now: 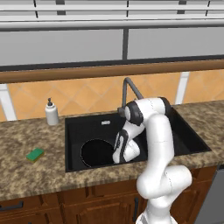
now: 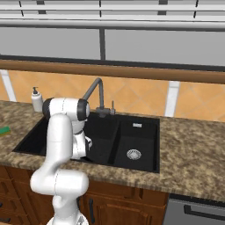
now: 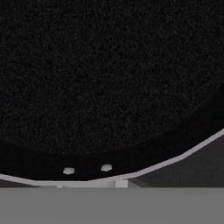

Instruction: Pick the pan and sponge and place them into the sink. Then turn on the water.

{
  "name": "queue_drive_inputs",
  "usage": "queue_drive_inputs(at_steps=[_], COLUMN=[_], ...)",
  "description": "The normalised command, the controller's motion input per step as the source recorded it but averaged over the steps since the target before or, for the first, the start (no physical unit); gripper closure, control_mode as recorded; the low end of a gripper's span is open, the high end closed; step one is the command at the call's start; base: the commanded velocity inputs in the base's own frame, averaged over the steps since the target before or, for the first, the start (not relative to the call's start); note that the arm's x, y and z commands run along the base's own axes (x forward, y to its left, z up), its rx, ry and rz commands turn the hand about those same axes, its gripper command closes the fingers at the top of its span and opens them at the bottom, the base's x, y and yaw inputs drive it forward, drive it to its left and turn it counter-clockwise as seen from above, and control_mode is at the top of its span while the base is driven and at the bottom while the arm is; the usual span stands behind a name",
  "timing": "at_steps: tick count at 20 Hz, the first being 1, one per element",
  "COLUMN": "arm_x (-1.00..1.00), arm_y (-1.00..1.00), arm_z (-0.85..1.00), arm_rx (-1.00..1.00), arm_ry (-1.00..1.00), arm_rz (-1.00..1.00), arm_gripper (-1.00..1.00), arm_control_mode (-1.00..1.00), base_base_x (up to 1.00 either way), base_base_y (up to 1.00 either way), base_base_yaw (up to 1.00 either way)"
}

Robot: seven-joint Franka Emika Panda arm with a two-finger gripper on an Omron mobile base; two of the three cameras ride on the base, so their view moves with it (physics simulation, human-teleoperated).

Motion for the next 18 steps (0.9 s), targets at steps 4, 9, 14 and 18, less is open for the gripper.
queue_drive_inputs(at_steps=[4, 9, 14, 18], arm_x=[0.00, 0.00, 0.00, -0.01], arm_y=[0.11, 0.01, 0.00, 0.10], arm_z=[-0.18, 0.18, 0.75, 1.00], arm_rx=[0.05, 0.06, 0.00, 0.00], arm_ry=[-0.11, -0.02, 0.02, 0.01], arm_rz=[0.00, 0.00, 0.00, 0.00], arm_gripper=[-1.00, -1.00, -1.00, -1.00], arm_control_mode=[-1.00, -1.00, -1.00, -1.00], base_base_x=[0.00, 0.00, 0.00, 0.00], base_base_y=[0.00, 0.00, 0.00, 0.00], base_base_yaw=[0.00, 0.00, 0.00, 0.00])
